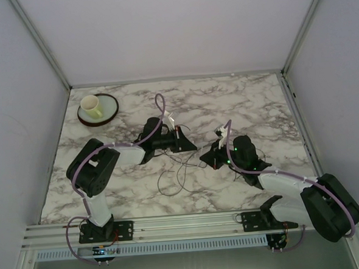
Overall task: Zip-tie the wires
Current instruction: Tie the cable at the center of the board.
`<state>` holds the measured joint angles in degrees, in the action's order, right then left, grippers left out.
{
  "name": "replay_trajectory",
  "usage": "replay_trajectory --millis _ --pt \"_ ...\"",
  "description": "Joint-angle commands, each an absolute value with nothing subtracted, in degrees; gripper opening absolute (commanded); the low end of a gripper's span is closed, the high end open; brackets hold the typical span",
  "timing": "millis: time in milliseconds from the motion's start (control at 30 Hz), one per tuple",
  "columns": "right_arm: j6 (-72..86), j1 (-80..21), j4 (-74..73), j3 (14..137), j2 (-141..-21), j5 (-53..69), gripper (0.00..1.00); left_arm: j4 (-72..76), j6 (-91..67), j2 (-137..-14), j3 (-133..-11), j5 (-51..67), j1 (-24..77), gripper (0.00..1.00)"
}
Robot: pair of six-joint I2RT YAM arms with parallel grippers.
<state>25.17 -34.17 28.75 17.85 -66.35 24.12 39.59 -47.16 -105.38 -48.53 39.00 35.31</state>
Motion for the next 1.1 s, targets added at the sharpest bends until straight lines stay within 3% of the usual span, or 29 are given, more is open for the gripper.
replay_trajectory --millis 0,367,1067 --pt "26.1 -33.0 29.5 18.1 -65.3 24.3 0.0 44.3 -47.4 -103.2 -47.8 40.7 35.6 0.01" --pt "26.3 -32.8 30.4 19.2 -67.4 25.0 0.0 47.8 -48.6 -103.9 -47.3 41.9 36.1 0.08" --pt "28.7 -31.6 30.3 20.9 -68.8 26.2 0.0 55.1 -50.5 -105.5 -45.7 43.3 36.7 0.08"
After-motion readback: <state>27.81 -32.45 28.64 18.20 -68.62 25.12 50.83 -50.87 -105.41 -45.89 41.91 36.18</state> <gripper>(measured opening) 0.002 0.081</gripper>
